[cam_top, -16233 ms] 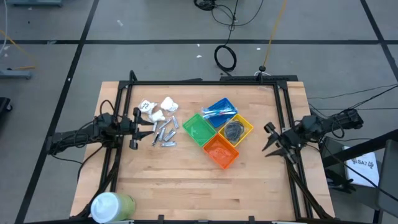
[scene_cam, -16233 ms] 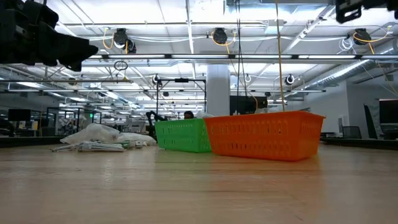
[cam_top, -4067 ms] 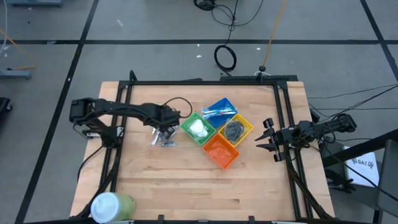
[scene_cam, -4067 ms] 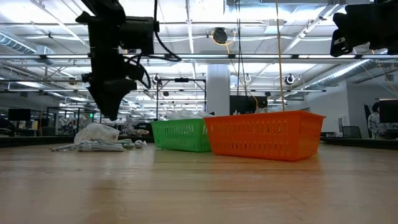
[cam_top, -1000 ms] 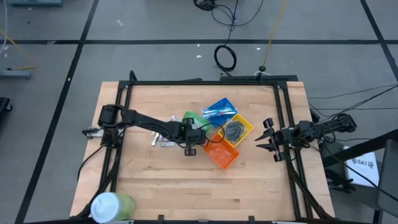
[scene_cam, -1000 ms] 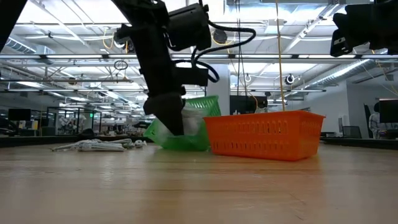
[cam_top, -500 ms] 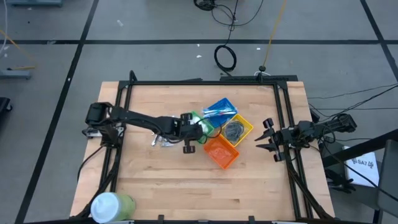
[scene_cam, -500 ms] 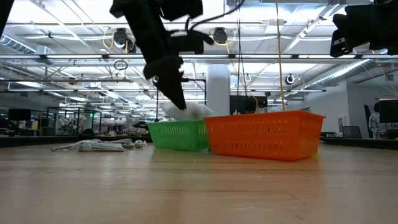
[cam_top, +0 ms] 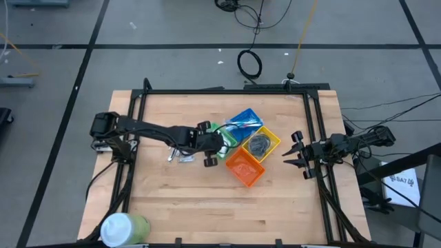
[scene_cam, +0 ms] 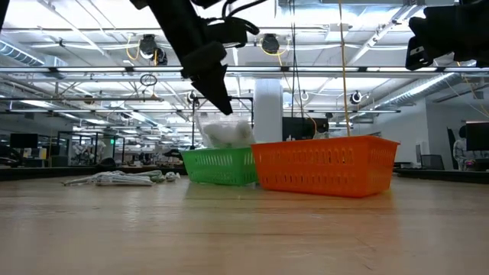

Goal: Pick & Place Travel size toiletries
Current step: Put the white cotton pack into the green bin, then put the silver nail cutter into the orange bin

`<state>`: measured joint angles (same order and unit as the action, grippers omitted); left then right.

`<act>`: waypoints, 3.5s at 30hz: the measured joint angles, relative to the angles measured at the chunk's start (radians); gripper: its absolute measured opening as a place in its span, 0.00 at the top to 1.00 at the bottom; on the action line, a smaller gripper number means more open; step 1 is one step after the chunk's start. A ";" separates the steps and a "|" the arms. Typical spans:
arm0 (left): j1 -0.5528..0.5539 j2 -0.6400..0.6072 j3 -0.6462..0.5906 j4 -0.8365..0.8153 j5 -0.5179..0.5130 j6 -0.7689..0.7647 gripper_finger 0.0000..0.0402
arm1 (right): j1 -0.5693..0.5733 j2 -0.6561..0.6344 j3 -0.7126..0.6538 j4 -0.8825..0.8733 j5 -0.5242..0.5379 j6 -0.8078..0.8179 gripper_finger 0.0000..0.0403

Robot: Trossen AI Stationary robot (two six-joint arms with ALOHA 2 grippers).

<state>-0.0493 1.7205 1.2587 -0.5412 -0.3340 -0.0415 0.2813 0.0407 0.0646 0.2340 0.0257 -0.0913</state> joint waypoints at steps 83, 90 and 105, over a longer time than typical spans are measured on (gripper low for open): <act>0.324 -0.280 -0.450 -0.299 0.089 -0.803 0.54 | 0.000 0.009 0.000 0.001 0.000 0.000 0.77; 0.338 -0.301 -0.524 -0.269 0.091 -0.841 0.54 | 0.000 0.009 0.000 0.001 0.000 0.000 0.77; 0.364 -0.303 -0.642 -0.134 0.124 -0.905 0.54 | 0.000 0.009 0.000 0.000 0.000 0.000 0.77</act>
<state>0.3149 1.4174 0.6170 -0.6755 -0.2104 -0.9466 0.2813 0.0502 0.0647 0.2343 0.0257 -0.0910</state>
